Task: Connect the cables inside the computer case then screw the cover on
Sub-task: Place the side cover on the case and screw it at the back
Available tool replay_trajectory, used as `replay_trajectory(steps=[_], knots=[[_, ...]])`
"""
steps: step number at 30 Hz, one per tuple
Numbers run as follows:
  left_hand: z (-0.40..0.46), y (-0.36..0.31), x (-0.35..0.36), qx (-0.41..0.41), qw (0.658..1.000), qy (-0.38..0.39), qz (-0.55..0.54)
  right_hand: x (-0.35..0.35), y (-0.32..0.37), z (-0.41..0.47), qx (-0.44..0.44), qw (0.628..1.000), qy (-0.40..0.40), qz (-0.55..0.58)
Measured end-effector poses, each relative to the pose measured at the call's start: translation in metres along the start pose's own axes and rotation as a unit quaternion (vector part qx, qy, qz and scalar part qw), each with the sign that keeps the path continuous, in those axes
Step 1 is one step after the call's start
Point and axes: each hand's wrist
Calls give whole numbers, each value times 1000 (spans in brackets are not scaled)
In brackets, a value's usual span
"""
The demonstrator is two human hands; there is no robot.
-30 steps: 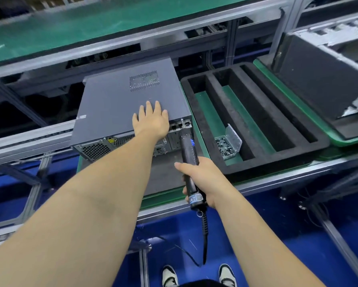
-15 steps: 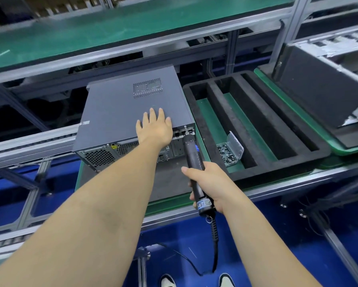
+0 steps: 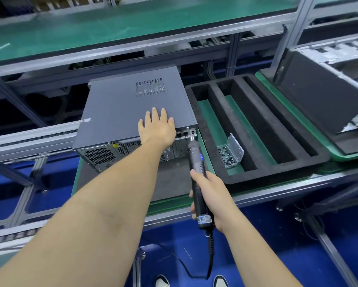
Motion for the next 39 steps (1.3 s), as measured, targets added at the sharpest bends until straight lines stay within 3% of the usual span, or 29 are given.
replay_trajectory(steps=[4,6,8,10,15,21,25,31,35,39], knots=[[-10,8,-5,64,997,-23,-42,0,2,-1,-46,999,-12,-13],[-33,25,-6,113,982,-84,-127,1,7,4,-95,992,-23,-78],[-65,50,-6,100,962,-170,-189,7,12,13,-142,980,-33,-138],[-90,81,-1,53,950,-221,-216,21,13,24,-172,968,-33,-181],[-106,156,14,-101,947,-143,-268,75,-7,48,-181,948,35,-260],[-126,246,23,-292,863,-207,-356,163,-53,56,-196,912,98,-346],[-151,313,33,-365,838,-228,-337,232,-90,43,-248,865,147,-410],[-219,399,52,-477,808,-225,-264,331,-166,8,-240,785,304,-483],[-264,440,63,-507,816,-194,-199,356,-210,-16,-222,741,379,-508],[-306,456,78,-562,777,-198,-202,357,-239,-40,-196,690,434,-545]])
Point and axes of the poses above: each hand's wrist, its own z-axis towards the middle knuckle, its own x-axis out of the palm, y = z × x, and after that the axes turned 8 degrees about -x, right-handed
